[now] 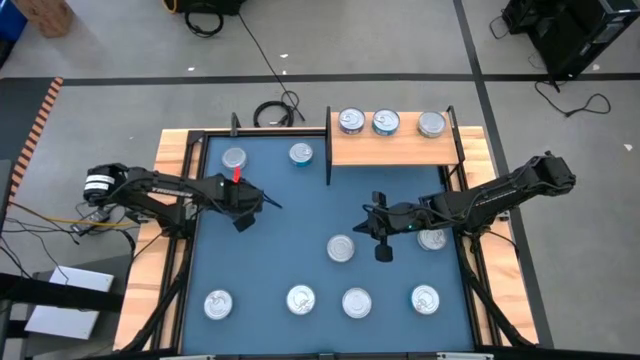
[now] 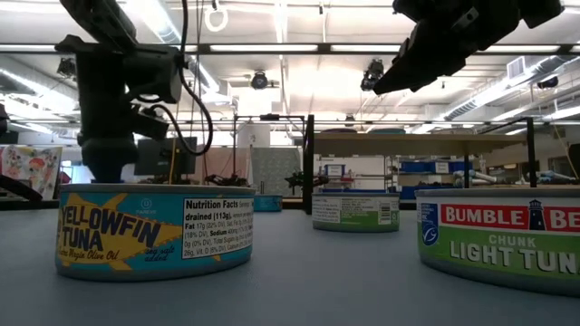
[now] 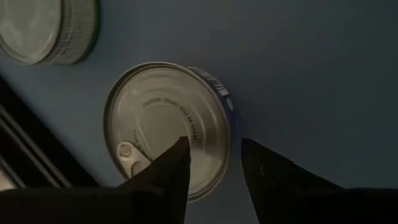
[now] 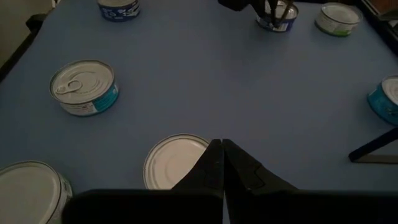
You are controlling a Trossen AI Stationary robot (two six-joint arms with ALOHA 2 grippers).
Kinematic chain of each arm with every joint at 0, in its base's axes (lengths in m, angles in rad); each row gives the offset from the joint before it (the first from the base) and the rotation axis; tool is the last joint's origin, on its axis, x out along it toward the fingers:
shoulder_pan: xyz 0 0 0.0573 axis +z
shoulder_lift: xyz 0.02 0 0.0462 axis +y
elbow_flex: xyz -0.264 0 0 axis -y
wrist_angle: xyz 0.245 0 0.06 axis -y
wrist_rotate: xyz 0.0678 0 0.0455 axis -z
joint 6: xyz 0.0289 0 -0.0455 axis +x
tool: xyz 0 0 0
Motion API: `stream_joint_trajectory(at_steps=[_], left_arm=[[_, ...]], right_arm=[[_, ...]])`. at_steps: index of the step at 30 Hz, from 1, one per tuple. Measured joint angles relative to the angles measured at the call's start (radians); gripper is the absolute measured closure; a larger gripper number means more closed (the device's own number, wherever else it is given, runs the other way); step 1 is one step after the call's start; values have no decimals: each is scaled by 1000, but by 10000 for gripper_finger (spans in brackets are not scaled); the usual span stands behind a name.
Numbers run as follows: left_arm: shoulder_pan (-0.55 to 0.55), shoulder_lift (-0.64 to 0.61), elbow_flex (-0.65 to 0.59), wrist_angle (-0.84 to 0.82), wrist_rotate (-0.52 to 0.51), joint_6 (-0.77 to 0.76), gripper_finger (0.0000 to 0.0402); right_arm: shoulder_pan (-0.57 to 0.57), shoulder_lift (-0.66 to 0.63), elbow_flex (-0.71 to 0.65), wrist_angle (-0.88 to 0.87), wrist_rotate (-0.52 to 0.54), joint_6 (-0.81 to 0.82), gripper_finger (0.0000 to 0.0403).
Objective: Stack canned seafood by type on shelf
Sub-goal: Stack the top left blue tuna can on top of the blue tuna can on the shelf
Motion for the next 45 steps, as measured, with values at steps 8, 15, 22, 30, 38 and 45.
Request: stream_joint_trajectory(at_steps=[8, 15, 22, 30, 38, 45], left_arm=[[45, 12, 0, 16, 24, 49, 254], [68, 66, 2, 18, 16, 78, 257], [66, 88, 5, 15, 13, 106, 319], [66, 92, 40, 13, -4, 149, 396], [27, 93, 83, 49, 62, 188, 400], [-76, 93, 106, 198, 161, 222, 401]], right_arm=[[0, 0, 0, 0, 0, -5, 398], [0, 0, 0, 0, -1, -5, 398], [0, 0, 0, 0, -1, -5, 398], [0, -1, 0, 4, 18, -5, 398], [0, -1, 0, 3, 27, -5, 390], [0, -1, 0, 3, 28, -5, 392]])
